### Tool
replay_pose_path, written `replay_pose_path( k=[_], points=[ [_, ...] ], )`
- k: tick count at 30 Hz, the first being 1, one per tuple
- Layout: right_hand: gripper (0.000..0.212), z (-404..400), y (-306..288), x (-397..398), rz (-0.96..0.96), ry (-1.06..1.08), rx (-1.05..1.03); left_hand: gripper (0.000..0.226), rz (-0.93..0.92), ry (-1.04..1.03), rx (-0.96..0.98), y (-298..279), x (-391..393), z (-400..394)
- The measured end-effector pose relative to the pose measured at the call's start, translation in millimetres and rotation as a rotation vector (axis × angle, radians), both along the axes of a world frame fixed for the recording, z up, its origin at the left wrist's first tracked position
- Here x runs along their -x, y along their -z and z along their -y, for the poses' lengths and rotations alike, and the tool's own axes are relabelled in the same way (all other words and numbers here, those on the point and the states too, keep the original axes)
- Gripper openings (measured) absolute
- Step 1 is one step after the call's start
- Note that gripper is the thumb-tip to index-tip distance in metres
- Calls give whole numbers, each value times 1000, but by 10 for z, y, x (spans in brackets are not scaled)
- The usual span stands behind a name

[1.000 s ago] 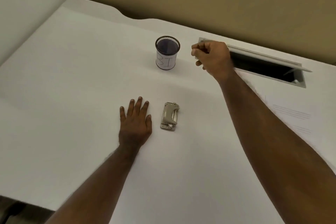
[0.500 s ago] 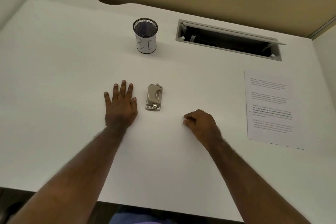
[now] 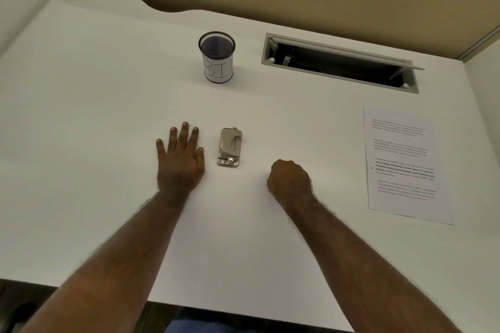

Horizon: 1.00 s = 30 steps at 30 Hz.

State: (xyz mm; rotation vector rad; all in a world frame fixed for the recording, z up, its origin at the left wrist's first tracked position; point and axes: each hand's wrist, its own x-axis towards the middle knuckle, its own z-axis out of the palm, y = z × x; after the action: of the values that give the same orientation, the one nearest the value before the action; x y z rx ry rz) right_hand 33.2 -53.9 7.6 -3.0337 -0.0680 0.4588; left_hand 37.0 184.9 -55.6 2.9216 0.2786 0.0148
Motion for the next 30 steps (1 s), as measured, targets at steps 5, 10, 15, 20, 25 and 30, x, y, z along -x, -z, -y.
replay_pose_path(
  k=[5,10,15,20,25,30],
  points=[
    [15,-49,-3,-14,-87,29,-12,56,15,-2,13,-10,4,2],
    [12,130,-3,-19,-147,119,-184,56,18,-5,27,-14,3,5],
    [17,444,-358,-527,-45,212,-545,56,5,-2,38,-4,-7,12],
    [21,182,-768,-1247,66,212,-703,57,5,-15,39,-8,-6,9],
    [27,-460,-1065,-1937,154,120,-733,58,15,-12,29,-16,-5,4],
    [26,-983,-1163,-2423,165,38,-614,57,25,-16,27,-1,2,12]
  ],
)
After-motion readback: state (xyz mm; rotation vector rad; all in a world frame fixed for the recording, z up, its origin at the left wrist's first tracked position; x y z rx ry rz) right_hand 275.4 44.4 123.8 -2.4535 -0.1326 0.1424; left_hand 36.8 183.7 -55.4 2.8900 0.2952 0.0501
